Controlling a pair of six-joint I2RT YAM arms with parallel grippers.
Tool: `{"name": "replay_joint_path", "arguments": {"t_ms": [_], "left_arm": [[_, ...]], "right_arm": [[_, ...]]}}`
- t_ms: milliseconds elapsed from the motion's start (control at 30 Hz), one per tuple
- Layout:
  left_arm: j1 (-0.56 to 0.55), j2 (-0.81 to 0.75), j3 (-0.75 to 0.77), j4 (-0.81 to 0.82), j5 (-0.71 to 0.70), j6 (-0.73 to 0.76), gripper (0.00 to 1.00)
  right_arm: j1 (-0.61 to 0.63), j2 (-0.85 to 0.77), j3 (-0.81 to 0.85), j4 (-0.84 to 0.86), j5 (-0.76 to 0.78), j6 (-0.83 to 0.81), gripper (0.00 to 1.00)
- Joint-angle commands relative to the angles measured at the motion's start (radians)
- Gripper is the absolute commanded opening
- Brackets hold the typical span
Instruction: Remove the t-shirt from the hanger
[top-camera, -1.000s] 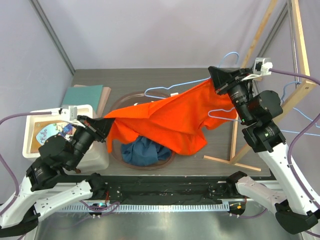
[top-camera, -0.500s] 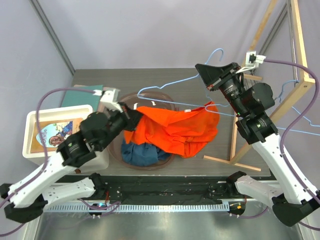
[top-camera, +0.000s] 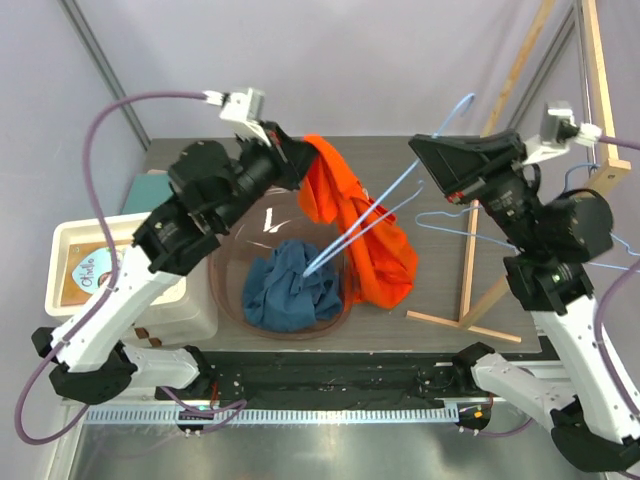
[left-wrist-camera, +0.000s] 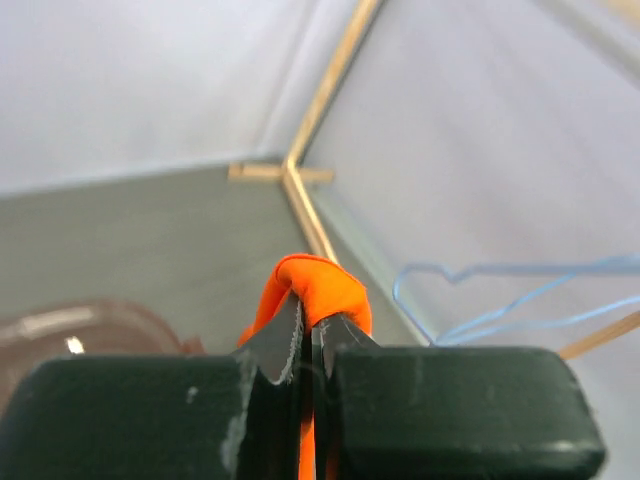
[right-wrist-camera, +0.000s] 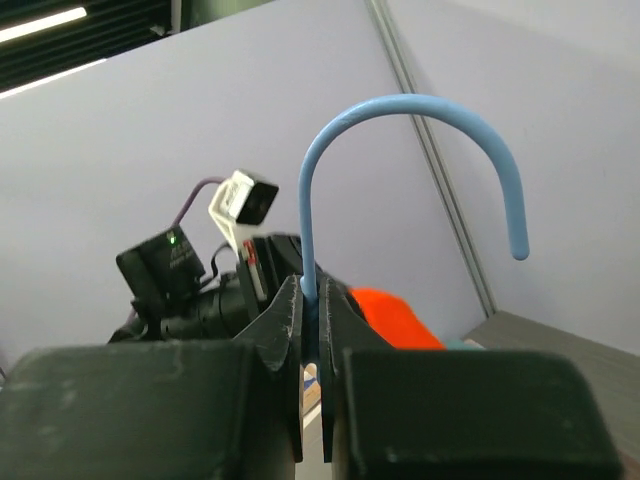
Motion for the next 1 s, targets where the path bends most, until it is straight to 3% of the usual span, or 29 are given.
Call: {"name": "replay_joint_path", "arguments": {"t_ms": [0, 200, 367, 733, 967], "left_arm": [[0.028, 0.052, 0.282, 0.075, 0.000, 0.169, 0.00], [0.032, 0.136, 0.581, 0.098, -0.063, 0.363, 0.00], [0.032, 0.161, 0.701, 0.078, -0.135, 0.497, 0.00], [0.056, 0.001, 0.315, 0.098, -0.204, 0.473, 0.00], [0.078, -0.035, 0.090, 0.063, -0.149, 0.272, 0.00]], "right_arm": [[0.001, -0.073, 0.037, -0.013, 0.030, -0.079, 0.01], [0.001, -0.104, 0.028, -0.047, 0.036, -0.102, 0.01], [0.001, -0.099, 0.026, -0.064, 0.030, -0.108, 0.01], [0.001, -0.104, -0.035, -0.056, 0.031, -0.102, 0.01], [0.001, -0.105, -0.053, -0.053, 0.031, -0.099, 0.01]]}}
